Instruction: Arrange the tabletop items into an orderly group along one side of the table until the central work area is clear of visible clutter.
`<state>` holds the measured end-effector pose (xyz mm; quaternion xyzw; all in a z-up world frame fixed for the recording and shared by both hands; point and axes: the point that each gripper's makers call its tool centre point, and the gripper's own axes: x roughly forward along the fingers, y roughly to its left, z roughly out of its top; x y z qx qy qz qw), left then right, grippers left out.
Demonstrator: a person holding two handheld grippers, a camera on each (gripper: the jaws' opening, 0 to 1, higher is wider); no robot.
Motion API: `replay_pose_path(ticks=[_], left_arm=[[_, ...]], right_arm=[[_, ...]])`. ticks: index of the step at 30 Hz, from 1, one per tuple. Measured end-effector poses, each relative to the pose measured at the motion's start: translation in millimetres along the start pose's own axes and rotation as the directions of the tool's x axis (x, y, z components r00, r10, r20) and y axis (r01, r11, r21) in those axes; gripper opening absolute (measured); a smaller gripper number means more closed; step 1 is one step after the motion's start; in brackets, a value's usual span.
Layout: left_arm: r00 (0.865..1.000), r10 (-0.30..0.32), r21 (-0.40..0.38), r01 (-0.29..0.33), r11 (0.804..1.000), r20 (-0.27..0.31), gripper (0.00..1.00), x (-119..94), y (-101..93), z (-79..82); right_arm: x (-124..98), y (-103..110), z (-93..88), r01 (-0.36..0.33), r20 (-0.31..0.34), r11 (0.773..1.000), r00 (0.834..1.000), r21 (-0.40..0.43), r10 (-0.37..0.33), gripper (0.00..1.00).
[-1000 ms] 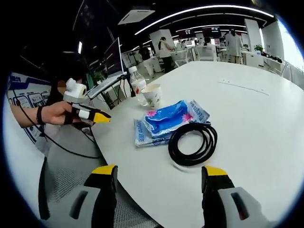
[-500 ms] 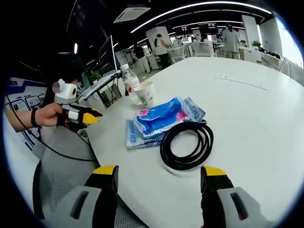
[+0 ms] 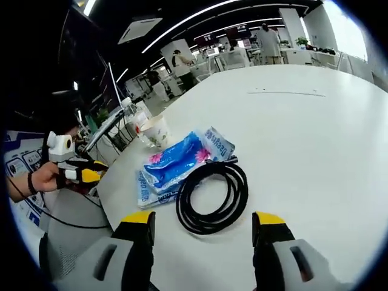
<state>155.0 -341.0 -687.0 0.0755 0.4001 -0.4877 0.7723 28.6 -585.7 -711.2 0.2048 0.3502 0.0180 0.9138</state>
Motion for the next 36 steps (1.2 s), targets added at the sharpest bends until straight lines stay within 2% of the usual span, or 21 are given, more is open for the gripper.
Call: replay_pose_path(ticks=[8,12,16,19,24,27,31,34,36], left_arm=[[1.0,0.011,-0.019,-0.01,1.0,0.016,0.48,-6,4.7,0.1],[1.0,0.016,-0.024,-0.016,1.0,0.02,0.49,-7,6.9,-0.8],[1.0,0.019,-0.03,-0.018,0.999,0.025,0.5,-10,7.5,-0.9],[0.999,0.023,-0.035,-0.022,0.999,0.029,0.5,-14,6.4,0.6],[0.999,0.032,-0.062,-0.03,0.998,0.034,0.51,-18,10.5,1.9],[0.999,0.035,-0.066,-0.033,0.997,0.038,0.51,-18,11.6,2.1],[0.999,0.035,-0.068,-0.032,0.997,0.039,0.52,-18,11.4,1.5],[0.999,0.033,-0.081,-0.03,0.996,0.041,0.52,-17,13.1,1.8],[0.998,0.035,-0.083,-0.031,0.996,0.044,0.52,-18,13.1,2.5]], right_arm=[[15,-29,16.0,0.076,0.002,0.995,0.997,0.061,-0.076,0.54],[24,-43,22.9,0.128,-0.005,0.991,0.992,0.039,-0.128,0.45],[33,-49,23.5,0.151,-0.037,0.988,0.988,0.011,-0.151,0.4],[35,-51,25.1,0.174,-0.048,0.985,0.983,-0.013,-0.175,0.32],[48,-50,25.3,0.167,-0.051,0.986,0.985,-0.01,-0.167,0.29],[55,-48,26.7,0.177,-0.063,0.983,0.982,-0.049,-0.18,0.27],[64,-50,27.6,0.184,-0.08,0.981,0.979,-0.061,-0.188,0.25],[68,-54,23.1,0.186,-0.132,0.97,0.969,-0.156,-0.207,0.23],[70,-52,23.7,0.181,-0.138,0.969,0.969,-0.171,-0.206,0.22]])
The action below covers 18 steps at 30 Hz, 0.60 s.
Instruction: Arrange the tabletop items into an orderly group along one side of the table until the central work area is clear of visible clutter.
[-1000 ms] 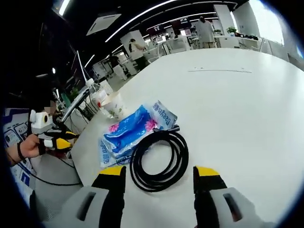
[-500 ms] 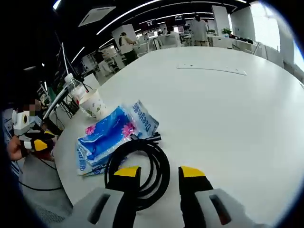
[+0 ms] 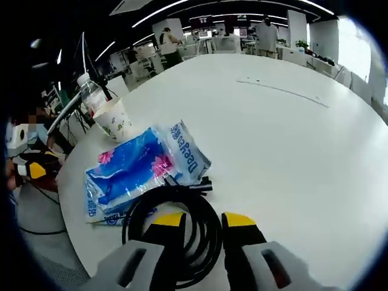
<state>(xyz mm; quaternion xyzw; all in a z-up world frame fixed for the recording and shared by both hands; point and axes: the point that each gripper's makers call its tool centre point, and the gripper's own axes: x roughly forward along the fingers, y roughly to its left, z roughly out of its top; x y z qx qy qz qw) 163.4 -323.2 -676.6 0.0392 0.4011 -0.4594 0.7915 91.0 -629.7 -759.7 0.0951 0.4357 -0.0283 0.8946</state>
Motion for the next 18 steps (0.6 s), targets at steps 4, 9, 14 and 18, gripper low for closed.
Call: replay_pose_path(ticks=[4,9,14,18], left_arm=[[1.0,0.0,-0.003,0.0,1.0,0.001,0.52,-0.7,-1.2,1.2],[1.0,0.0,-0.004,0.0,1.0,-0.006,0.52,0.7,0.2,1.5],[1.0,0.0,-0.006,0.0,1.0,-0.003,0.52,1.4,-1.2,3.4],[1.0,-0.001,-0.013,0.001,1.0,-0.001,0.52,1.2,-2.7,4.4]], right_arm=[[-3.4,3.6,1.2,-0.003,-0.006,1.0,1.0,-0.026,0.003,0.2],[0.0,6.0,1.4,0.013,-0.023,0.996,1.0,-0.085,-0.015,0.21],[0.1,5.8,-1.8,0.024,-0.062,0.969,0.997,-0.247,-0.04,0.17],[0.8,8.2,-0.7,0.016,-0.067,0.965,0.997,-0.262,-0.035,0.13]])
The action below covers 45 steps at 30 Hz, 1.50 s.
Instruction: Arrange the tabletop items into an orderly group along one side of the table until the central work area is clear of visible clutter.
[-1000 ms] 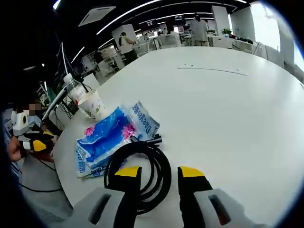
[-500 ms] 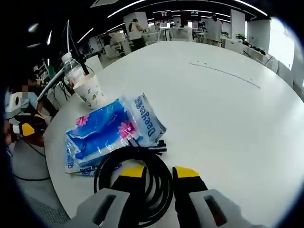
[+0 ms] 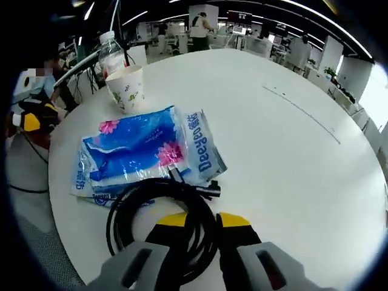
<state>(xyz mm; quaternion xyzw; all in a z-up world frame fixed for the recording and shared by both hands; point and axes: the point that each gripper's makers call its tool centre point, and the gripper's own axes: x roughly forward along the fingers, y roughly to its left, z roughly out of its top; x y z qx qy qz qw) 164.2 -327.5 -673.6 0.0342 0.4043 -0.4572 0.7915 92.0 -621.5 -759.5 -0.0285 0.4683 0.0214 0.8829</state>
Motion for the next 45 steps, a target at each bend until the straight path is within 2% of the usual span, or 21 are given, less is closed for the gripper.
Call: replay_pose_path(ticks=[4,7,12,21,28,35,45], left_arm=[[1.0,0.004,-0.013,-0.004,1.0,0.002,0.52,0,-0.2,0.0],[1.0,0.012,-0.016,-0.012,1.0,0.008,0.52,0,2.0,2.2],[1.0,0.009,0.007,-0.009,1.0,0.015,0.53,0,0.5,8.3],[1.0,-0.005,0.027,0.005,1.0,-0.002,0.54,4,-6.9,12.0],[1.0,-0.008,0.021,0.008,1.0,0.0,0.54,3,-4.0,11.7],[1.0,-0.005,0.029,0.005,1.0,0.0,0.54,2,-1.1,10.4],[1.0,-0.012,0.026,0.012,1.0,0.01,0.55,1,-7.4,10.5]], right_arm=[[-3,7,-1.0,-0.023,0.01,1.0,1.0,0.02,0.023,0.06],[-7,10,-1.7,-0.024,0.016,1.0,1.0,-0.013,0.025,0.05],[-17,7,1.7,-0.033,0.052,0.999,0.998,-0.007,0.034,0.03],[-28,13,5.9,-0.044,0.113,0.999,0.993,-0.018,0.046,0.03],[-38,19,4.3,-0.041,0.145,0.999,0.989,-0.019,0.043,0.02],[-50,20,5.0,-0.028,0.171,1.0,0.985,0.005,0.027,0.02],[-67,17,-0.1,-0.01,0.21,0.999,0.978,0.052,-0.001,0.02]])
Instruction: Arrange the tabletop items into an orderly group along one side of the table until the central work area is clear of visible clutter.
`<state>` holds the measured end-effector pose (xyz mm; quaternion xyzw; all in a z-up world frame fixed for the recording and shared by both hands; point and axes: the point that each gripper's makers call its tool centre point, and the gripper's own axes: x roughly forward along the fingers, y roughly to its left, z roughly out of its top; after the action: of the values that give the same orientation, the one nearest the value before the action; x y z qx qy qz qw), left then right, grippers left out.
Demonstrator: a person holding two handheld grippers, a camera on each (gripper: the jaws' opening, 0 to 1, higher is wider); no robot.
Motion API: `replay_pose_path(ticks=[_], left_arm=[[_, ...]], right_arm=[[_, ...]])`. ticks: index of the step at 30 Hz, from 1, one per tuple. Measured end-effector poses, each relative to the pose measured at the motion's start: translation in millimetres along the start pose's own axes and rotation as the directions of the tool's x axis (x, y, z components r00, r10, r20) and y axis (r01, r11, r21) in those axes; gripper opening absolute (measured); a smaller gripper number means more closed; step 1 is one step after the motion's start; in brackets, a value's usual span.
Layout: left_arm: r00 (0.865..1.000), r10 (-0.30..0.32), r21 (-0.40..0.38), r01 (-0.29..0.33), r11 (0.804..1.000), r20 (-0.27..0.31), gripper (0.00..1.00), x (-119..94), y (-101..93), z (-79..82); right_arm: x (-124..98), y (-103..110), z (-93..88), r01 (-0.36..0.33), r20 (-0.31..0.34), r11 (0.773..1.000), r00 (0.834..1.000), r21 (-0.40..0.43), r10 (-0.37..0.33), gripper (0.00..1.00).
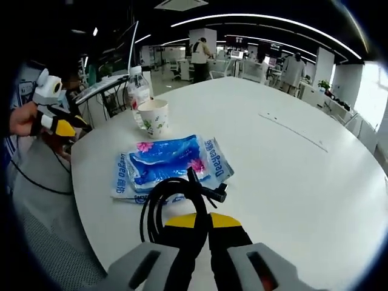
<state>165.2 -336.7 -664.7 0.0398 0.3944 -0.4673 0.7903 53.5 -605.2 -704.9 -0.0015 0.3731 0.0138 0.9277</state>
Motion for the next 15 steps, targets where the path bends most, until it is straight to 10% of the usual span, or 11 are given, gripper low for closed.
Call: replay_pose_path(ticks=[15], left_arm=[[1.0,-0.005,0.009,0.005,1.0,-0.002,0.55,1,-3.6,-1.1]], right_arm=[[-34,-20,-5.1,0.062,0.049,0.992,0.996,0.111,-0.068,0.02]])
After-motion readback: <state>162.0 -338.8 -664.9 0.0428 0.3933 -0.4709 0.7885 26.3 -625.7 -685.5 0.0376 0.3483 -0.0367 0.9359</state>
